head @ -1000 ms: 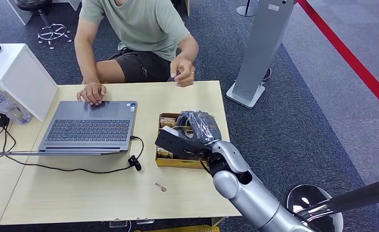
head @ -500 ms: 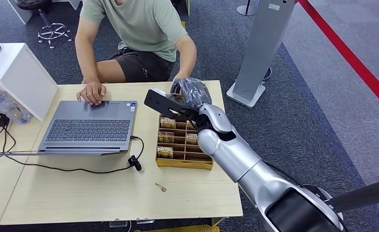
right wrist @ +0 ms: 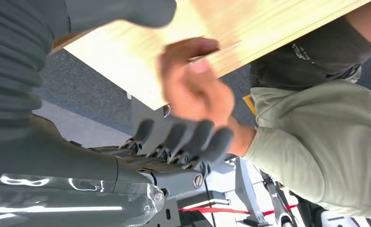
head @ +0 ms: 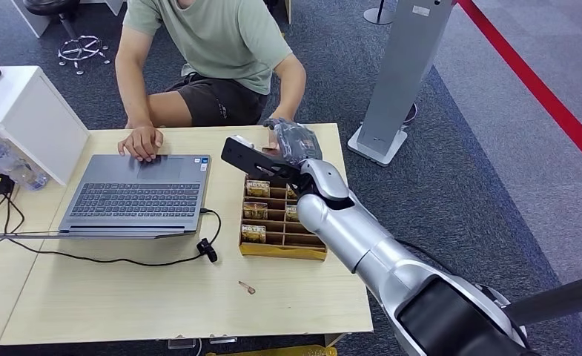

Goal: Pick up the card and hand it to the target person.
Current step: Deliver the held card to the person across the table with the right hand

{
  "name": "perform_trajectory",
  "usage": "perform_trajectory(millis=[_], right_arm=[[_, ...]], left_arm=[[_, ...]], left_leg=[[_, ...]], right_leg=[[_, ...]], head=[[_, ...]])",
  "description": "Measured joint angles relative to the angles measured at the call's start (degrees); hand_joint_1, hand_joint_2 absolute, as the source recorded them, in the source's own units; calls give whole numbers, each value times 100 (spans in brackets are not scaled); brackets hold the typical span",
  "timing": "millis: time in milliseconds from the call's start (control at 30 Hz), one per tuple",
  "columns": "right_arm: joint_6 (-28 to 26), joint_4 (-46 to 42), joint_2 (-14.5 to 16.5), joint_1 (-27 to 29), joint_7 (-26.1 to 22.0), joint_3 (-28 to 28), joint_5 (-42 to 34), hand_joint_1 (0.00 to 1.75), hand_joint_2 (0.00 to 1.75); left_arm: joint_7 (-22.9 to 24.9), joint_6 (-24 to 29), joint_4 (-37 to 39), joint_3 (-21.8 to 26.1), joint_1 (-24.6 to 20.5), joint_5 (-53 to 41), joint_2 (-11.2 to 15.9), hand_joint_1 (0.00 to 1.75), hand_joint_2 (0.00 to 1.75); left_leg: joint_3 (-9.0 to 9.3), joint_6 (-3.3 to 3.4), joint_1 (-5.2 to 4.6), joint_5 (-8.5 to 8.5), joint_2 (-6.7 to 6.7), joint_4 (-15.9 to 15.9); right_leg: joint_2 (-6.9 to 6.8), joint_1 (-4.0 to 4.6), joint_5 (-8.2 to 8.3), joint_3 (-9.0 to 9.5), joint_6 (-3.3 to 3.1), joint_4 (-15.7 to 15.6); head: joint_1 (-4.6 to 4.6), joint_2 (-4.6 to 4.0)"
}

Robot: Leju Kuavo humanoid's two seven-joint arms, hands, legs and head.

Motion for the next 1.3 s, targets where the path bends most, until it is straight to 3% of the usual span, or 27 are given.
perform_trajectory(millis=[200, 467, 733, 967, 1100, 1300], right_arm=[[-220, -106, -103, 104, 1, 17, -202, 0, 175], [-495, -1562, -694, 1036, -153, -208, -982, 0, 175], [-754, -3517, -1427, 3192, -1317, -851, -2382, 0, 175], [-726, -4715, -1828, 4653, -1702, -1367, -2799, 0, 175], [-653, -5008, -1917, 4979, -1780, -1451, -2910, 0, 175], [-656, -5169, -1968, 5044, -1759, -1449, -2804, 0, 175]], left_arm=[[-15, 125, 0, -7, 49, 73, -3, 0, 175], [-122, 293, 0, 2, 200, 316, -14, 0, 175], [-139, 302, 0, 60, 310, 493, -24, 0, 175], [-173, 351, 0, 148, 324, 587, -24, 0, 175], [-234, 398, 0, 179, 322, 588, -24, 0, 175], [-276, 443, 0, 181, 310, 577, -23, 0, 175]], left_leg=[[2, 0, 0, 0, 1, 1], [2, 1, 0, -2, 3, 2], [2, 3, 0, -13, 1, 1], [3, 1, 0, -18, 2, 0], [5, 0, 1, -17, 2, 0], [8, 0, 0, -16, 2, 1]], right_leg=[[1, 0, 0, -3, 0, 0], [2, 0, -1, -3, 0, -9], [1, 0, -9, 0, 6, -15], [2, 0, -11, 3, 6, -16], [2, 1, -10, 5, 6, -14], [2, 0, -10, 7, 6, -11]], head=[[-5, 0], [-1, 0], [-1, 0], [4, 0], [1, 0], [2, 0]])
